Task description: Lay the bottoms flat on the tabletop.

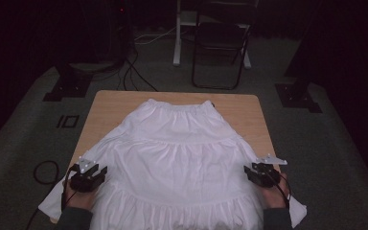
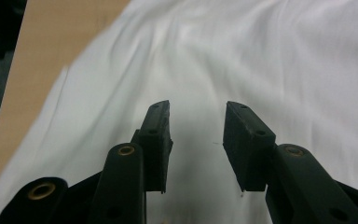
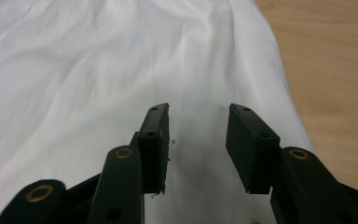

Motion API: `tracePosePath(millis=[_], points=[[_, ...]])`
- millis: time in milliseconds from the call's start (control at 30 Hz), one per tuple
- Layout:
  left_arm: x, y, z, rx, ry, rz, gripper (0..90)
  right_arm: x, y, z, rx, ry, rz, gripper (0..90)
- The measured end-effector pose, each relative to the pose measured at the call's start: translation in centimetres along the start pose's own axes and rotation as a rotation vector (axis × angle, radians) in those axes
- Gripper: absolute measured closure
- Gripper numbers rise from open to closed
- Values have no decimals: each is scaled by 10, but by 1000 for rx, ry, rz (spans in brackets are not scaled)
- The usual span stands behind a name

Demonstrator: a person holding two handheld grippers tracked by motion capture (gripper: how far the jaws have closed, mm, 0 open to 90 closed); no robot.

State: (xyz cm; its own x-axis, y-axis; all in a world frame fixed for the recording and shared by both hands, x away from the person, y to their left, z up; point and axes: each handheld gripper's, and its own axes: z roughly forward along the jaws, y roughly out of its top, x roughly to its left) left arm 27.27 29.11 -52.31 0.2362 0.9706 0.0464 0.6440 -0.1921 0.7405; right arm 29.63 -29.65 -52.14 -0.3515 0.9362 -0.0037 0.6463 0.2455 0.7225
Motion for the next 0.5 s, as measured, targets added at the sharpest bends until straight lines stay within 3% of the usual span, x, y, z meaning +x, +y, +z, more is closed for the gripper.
tracePosePath(millis=[133, 267, 300, 500], points=[[3, -21, -9, 18, 2, -12, 615, 2, -20, -17, -4, -9, -16, 569], [5, -24, -12, 27, 0, -22, 611, 0, -31, -29, -16, -19, -2, 563], [6, -25, -13, 21, 2, -26, 611, -2, -39, -35, -33, -18, 20, 562], [8, -32, -14, 50, 13, -10, 613, -4, -54, -41, -35, -5, 49, 561]])
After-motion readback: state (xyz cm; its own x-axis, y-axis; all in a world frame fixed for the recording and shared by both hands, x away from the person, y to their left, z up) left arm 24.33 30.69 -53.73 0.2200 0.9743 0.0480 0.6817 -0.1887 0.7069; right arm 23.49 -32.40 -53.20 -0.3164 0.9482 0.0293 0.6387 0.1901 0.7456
